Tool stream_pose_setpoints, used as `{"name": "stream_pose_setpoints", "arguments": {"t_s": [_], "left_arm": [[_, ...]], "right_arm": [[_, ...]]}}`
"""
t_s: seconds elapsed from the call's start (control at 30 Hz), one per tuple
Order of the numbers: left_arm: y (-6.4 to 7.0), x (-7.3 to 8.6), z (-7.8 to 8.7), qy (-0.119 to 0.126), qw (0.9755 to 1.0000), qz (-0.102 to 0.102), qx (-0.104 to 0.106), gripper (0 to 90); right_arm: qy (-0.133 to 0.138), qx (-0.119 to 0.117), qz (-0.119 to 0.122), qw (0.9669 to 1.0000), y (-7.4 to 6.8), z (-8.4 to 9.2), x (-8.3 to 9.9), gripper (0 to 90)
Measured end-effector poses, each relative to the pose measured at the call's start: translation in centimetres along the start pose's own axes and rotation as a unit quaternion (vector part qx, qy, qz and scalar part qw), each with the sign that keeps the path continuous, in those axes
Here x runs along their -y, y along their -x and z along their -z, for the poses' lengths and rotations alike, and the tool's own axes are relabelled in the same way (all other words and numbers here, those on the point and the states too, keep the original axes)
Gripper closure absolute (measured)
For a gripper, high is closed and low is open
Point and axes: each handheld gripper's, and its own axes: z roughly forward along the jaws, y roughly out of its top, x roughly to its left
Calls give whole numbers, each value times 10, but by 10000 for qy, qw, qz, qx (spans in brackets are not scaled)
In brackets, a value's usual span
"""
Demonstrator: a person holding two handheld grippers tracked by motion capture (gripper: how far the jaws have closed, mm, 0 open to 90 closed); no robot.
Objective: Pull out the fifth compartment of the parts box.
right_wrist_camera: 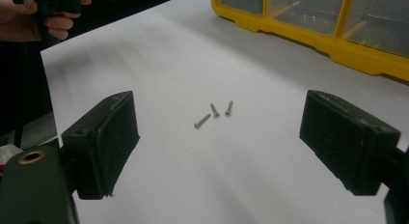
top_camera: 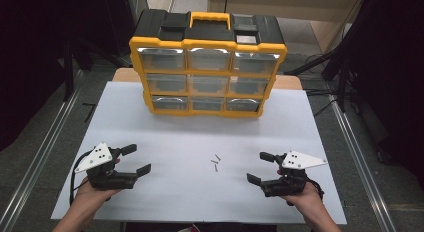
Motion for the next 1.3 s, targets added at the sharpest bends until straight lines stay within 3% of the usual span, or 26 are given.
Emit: {"name": "stream_pose_setpoints", "arguments": {"t_s": [0.27,0.47,0.63,0.83,1.3], "left_arm": [[-1,-3,-5,41,10000,10,-61,151],[0,-7,-12,-88,9998,-124,-97,151],[-1,-11,-19,-80,9999,-27,-112,151],[-2,-15,-29,-128,9998,-81,-85,151],[-5,-28,-51,-195,9998,8,-100,151]], "right_arm": [[-10,14,-18,10000,0,0,0,146],[-24,42,4,10000,1,0,1,146],[-41,46,-20,10000,0,0,1,146],[-50,52,-17,10000,0,0,2,146],[-72,2,-16,10000,0,-1,2,147]]}}
